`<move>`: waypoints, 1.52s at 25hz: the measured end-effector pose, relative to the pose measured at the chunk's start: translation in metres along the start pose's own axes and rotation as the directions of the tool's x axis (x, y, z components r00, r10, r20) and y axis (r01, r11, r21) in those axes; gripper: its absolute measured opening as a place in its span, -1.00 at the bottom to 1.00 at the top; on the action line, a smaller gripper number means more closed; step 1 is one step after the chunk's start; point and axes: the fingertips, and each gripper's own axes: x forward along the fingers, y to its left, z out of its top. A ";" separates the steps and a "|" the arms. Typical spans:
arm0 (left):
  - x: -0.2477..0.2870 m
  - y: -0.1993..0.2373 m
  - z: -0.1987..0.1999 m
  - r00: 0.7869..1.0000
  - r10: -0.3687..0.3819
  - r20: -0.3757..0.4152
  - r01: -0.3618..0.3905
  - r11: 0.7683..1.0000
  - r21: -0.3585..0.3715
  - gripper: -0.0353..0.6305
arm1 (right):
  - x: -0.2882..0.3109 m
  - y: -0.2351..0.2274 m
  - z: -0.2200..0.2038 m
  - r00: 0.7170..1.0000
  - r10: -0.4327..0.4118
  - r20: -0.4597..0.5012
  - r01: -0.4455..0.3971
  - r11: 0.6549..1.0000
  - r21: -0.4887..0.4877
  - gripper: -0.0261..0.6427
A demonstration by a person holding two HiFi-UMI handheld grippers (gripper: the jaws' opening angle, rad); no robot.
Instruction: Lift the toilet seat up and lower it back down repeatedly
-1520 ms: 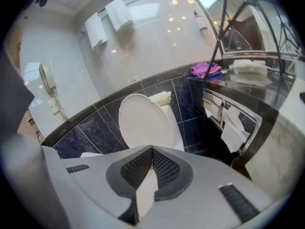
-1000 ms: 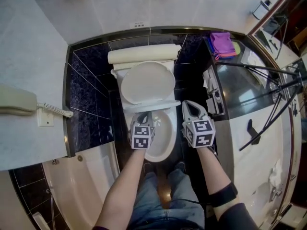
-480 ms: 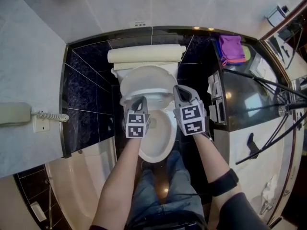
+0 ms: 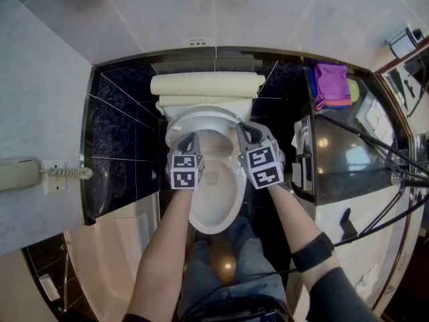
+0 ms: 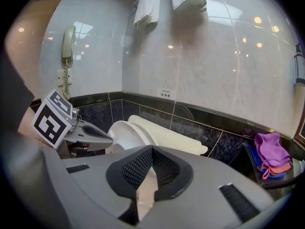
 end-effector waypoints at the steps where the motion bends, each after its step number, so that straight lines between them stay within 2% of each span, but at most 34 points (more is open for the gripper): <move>1: 0.000 0.000 0.000 1.000 0.001 -0.002 -0.001 1.000 0.002 -0.93 | 0.002 -0.001 0.001 1.000 0.005 -0.001 -0.005 1.000 -0.002 -0.87; 6: -0.006 -0.004 0.003 1.000 -0.004 -0.007 0.004 1.000 0.006 -0.93 | 0.003 -0.003 0.004 1.000 0.011 -0.010 -0.011 1.000 0.001 -0.87; 14: -0.038 -0.016 0.017 0.999 -0.041 0.034 0.040 0.999 0.037 -0.93 | -0.013 0.014 0.008 1.000 0.003 -0.019 -0.003 1.000 0.001 -0.87; 20: -0.113 -0.027 0.021 0.993 -0.088 0.075 0.081 0.993 0.082 -0.93 | -0.057 0.058 0.025 1.000 -0.015 -0.007 0.015 1.000 0.007 -0.87; 26: -0.201 -0.042 0.025 0.982 -0.146 0.116 0.129 0.981 0.144 -0.93 | -0.127 0.113 0.047 0.998 -0.054 0.023 0.054 0.998 0.010 -0.87; 30: -0.257 -0.060 0.014 0.976 -0.175 0.127 0.153 0.975 0.162 -0.93 | -0.176 0.147 0.045 0.998 -0.059 0.026 0.058 0.998 0.033 -0.87; 38: -0.331 -0.100 -0.017 0.974 -0.152 0.166 0.124 0.978 0.169 -0.93 | -0.254 0.177 0.022 0.997 -0.048 0.067 0.045 0.998 0.039 -0.87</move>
